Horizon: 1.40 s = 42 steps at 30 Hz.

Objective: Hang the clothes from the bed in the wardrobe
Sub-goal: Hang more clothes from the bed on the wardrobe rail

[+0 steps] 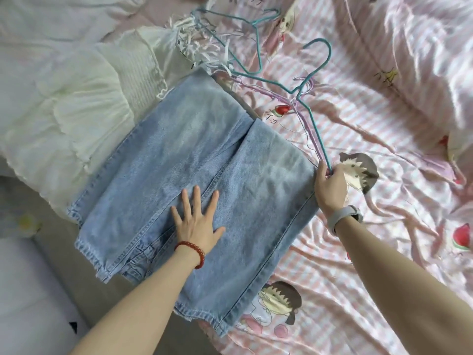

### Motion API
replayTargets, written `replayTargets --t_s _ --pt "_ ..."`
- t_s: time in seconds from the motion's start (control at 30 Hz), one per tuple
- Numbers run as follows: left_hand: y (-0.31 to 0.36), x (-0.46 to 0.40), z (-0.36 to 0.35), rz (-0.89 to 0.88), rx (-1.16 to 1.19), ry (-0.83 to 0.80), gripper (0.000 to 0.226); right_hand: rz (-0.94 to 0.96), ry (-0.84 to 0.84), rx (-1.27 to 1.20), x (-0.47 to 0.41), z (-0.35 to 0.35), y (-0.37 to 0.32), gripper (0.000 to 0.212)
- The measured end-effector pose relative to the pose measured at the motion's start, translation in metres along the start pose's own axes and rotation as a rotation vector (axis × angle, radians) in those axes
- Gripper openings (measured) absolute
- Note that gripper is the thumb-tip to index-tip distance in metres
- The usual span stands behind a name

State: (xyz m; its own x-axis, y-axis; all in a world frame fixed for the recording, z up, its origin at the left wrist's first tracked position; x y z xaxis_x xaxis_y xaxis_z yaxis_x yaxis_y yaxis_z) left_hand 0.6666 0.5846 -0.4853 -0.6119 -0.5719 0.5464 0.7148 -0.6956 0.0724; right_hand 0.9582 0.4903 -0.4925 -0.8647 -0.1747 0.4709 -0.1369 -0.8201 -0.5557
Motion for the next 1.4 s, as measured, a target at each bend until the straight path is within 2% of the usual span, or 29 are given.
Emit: replayTargets --t_s 0.1,0.2,0.27,0.37,0.5,0.57,0.7,0.83,0.97,1.1,1.23,1.3,1.4 --pt "0.0 0.001 0.006 -0.014 0.067 -0.033 0.084 0.061 0.036 -0.028 0.014 0.007 0.003 0.033" --pt "-0.002 0.002 0.02 -0.014 0.176 -0.028 0.071 0.212 0.064 -0.048 0.035 0.02 -0.005 0.026" --pt "-0.002 0.004 0.041 -0.005 0.314 0.08 0.063 0.35 0.1 -0.062 0.053 0.03 -0.01 0.023" --pt "-0.005 0.003 0.093 -0.027 0.415 0.395 0.064 0.42 0.13 -0.056 0.07 0.042 -0.013 0.024" --pt "-0.013 -0.008 0.177 -0.115 0.298 0.698 0.069 0.44 0.165 -0.089 0.078 0.062 -0.024 0.022" --pt "-0.012 -0.015 0.213 -0.167 0.221 0.717 0.07 0.503 0.184 -0.105 0.087 0.073 -0.03 0.024" --pt "-0.003 -0.031 0.255 -0.273 0.151 0.608 0.057 0.591 0.201 -0.14 0.097 0.093 -0.039 0.024" --pt "-0.004 -0.014 0.285 -0.26 0.099 0.74 0.031 0.544 0.233 -0.141 0.098 0.105 -0.056 0.022" --pt "-0.026 0.046 0.276 -0.258 0.098 0.804 0.024 0.556 0.265 -0.061 0.109 0.103 -0.076 0.021" --pt "-0.052 0.13 0.233 -0.132 0.171 0.879 0.017 0.669 0.314 0.018 0.136 0.092 -0.106 0.033" --pt "-0.073 0.208 0.193 0.02 0.286 0.92 0.019 0.853 0.193 0.006 0.184 0.072 -0.133 0.041" --pt "-0.079 0.25 0.183 0.049 0.327 0.991 0.025 0.941 0.128 0.003 0.213 0.063 -0.144 0.043" --pt "-0.08 0.314 0.175 0.117 0.322 1.11 0.021 1.069 0.053 -0.034 0.262 0.052 -0.161 0.043"
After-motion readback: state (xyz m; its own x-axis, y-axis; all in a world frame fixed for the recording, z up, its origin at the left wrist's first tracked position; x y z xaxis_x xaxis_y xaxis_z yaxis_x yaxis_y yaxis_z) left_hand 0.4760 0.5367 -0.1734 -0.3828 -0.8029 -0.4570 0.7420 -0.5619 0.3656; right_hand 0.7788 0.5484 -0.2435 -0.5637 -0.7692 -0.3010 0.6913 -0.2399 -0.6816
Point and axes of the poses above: each hand's wrist, its own x-axis away from the middle knuckle, its own z-axis out of the back of the hand, y = z × x, the point moved 4 cm from there along -x, towards the middle knuckle, and after that the axes turned 13 degrees about -z, right-handed, at the moved point
